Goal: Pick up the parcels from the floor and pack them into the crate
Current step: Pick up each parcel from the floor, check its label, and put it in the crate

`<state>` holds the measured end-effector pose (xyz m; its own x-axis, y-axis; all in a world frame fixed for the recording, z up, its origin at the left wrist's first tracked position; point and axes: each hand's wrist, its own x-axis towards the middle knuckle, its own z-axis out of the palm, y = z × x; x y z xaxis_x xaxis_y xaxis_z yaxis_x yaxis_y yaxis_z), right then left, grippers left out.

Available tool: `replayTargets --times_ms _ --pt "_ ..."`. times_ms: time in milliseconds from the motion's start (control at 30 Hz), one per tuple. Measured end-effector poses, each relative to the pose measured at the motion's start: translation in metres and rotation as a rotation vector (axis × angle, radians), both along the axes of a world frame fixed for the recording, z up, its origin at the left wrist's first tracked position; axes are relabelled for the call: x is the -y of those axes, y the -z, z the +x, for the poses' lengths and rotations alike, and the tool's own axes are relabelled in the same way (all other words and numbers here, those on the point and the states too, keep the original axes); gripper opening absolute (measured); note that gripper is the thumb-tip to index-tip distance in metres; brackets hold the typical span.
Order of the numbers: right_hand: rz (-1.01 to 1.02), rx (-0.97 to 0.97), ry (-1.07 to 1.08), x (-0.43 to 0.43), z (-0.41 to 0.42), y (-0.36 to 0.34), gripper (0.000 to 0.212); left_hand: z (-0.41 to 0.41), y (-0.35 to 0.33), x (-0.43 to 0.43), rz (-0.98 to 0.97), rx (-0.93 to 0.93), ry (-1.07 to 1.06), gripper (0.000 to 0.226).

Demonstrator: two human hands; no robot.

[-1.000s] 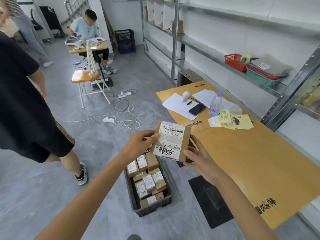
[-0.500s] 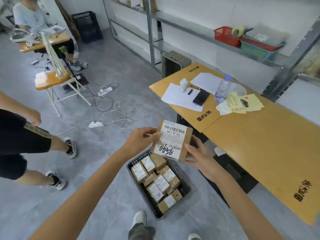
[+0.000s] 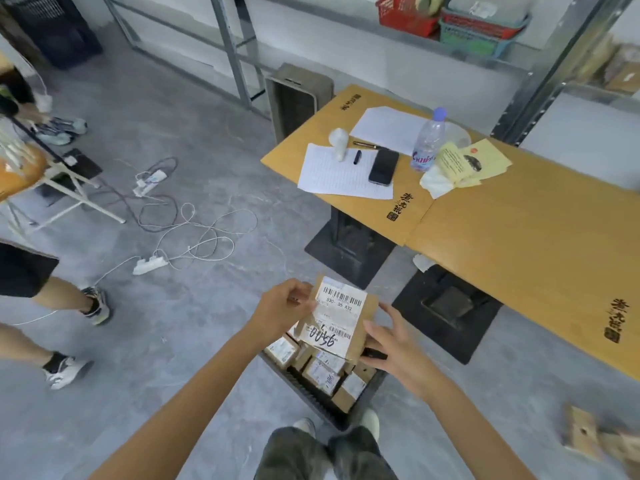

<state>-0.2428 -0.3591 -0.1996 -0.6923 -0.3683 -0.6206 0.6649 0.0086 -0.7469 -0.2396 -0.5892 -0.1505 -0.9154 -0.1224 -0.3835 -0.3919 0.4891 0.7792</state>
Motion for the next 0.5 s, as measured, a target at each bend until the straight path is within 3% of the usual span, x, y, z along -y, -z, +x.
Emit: replayTargets --times_ms 267,400,500 --pt "0.121 0.181 0.056 0.051 0.012 0.067 0.066 -0.020 0.081 0.032 0.038 0.161 0.091 0.013" --pt "0.094 0.326 0.146 0.083 0.016 0.121 0.062 -0.026 0.138 0.055 0.047 0.274 0.130 0.006" --pt "0.121 0.422 0.207 0.110 0.015 0.175 0.070 -0.029 0.199 0.076 0.039 0.336 0.207 0.013"
